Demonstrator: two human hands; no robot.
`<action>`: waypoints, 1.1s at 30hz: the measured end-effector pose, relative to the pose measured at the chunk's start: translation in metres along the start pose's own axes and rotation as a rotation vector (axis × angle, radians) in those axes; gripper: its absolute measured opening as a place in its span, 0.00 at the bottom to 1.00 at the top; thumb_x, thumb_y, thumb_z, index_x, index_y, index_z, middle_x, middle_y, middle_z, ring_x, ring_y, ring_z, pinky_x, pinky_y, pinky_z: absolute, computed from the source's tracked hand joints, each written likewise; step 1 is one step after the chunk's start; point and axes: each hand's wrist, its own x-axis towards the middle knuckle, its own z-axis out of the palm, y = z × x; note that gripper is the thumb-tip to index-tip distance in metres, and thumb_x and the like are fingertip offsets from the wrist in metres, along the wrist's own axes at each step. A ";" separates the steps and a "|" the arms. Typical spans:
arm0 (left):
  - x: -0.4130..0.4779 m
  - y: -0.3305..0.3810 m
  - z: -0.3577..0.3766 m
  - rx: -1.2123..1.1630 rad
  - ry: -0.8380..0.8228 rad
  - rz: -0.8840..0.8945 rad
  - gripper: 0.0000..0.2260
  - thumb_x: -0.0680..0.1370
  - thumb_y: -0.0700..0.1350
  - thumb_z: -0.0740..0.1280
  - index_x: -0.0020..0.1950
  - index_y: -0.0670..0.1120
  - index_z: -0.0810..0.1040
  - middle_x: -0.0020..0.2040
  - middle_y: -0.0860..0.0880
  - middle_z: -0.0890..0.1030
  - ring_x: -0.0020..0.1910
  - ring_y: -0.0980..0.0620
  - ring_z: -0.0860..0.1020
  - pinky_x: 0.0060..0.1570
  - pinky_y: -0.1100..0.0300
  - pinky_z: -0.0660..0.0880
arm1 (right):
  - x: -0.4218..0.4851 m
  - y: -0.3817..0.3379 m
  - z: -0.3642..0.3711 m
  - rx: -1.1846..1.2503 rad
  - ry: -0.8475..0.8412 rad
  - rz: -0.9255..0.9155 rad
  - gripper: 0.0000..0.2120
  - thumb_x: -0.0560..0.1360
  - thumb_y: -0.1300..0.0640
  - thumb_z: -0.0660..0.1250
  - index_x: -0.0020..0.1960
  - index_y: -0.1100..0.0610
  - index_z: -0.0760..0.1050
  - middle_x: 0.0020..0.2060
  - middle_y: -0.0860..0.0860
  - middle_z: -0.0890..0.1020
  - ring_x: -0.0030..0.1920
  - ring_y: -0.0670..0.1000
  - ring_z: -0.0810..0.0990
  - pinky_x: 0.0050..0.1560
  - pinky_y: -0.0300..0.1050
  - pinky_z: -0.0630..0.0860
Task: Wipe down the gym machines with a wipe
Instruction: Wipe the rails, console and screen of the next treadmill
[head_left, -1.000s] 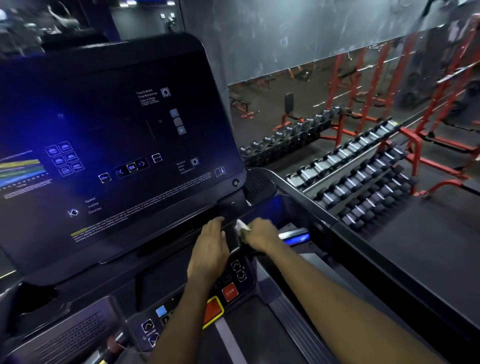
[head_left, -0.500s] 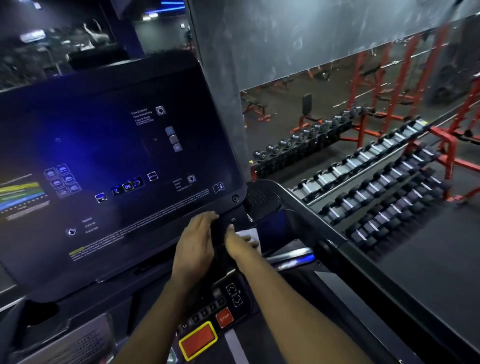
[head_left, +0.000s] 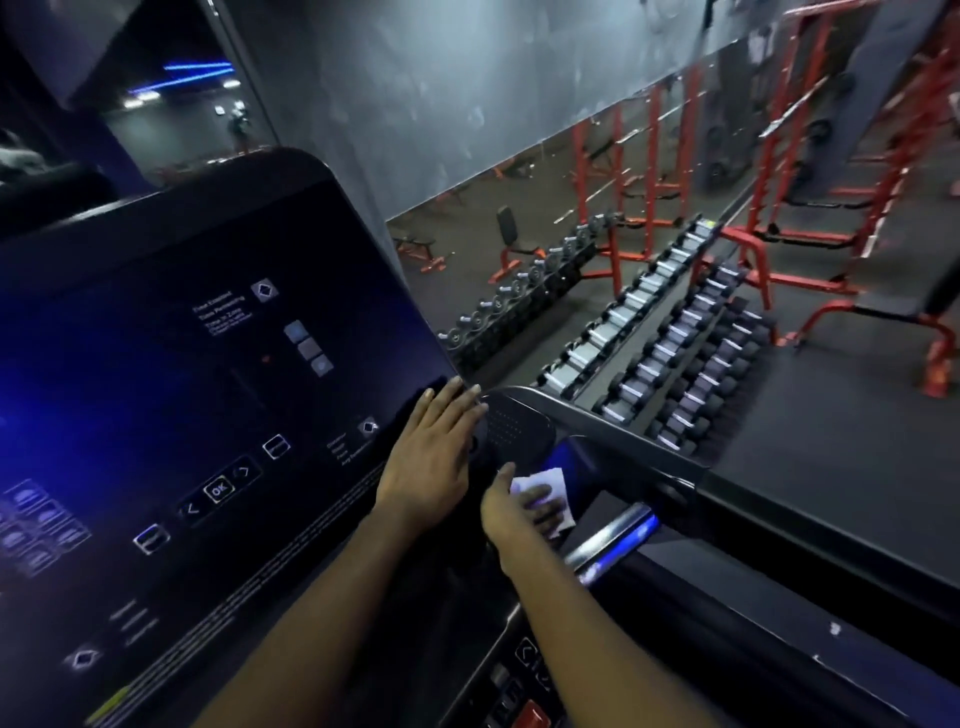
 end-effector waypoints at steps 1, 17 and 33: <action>0.001 -0.003 0.003 0.015 -0.002 -0.004 0.27 0.77 0.42 0.54 0.76 0.45 0.71 0.78 0.50 0.67 0.81 0.51 0.55 0.80 0.53 0.44 | 0.002 -0.005 -0.003 0.046 -0.002 0.007 0.40 0.82 0.35 0.48 0.82 0.61 0.41 0.81 0.61 0.39 0.81 0.61 0.38 0.78 0.59 0.36; 0.000 -0.005 0.019 0.191 -0.034 0.021 0.29 0.78 0.45 0.50 0.79 0.43 0.66 0.81 0.47 0.62 0.82 0.49 0.54 0.80 0.49 0.48 | 0.038 -0.022 -0.021 -0.185 0.166 -0.177 0.39 0.84 0.38 0.47 0.81 0.61 0.33 0.79 0.57 0.31 0.80 0.55 0.32 0.77 0.52 0.33; 0.000 -0.003 0.021 0.218 -0.008 -0.014 0.26 0.80 0.45 0.59 0.80 0.45 0.64 0.82 0.49 0.58 0.82 0.50 0.51 0.80 0.51 0.44 | 0.071 -0.002 -0.145 -1.553 0.041 -0.782 0.58 0.56 0.28 0.13 0.80 0.53 0.32 0.78 0.46 0.31 0.79 0.45 0.31 0.79 0.50 0.35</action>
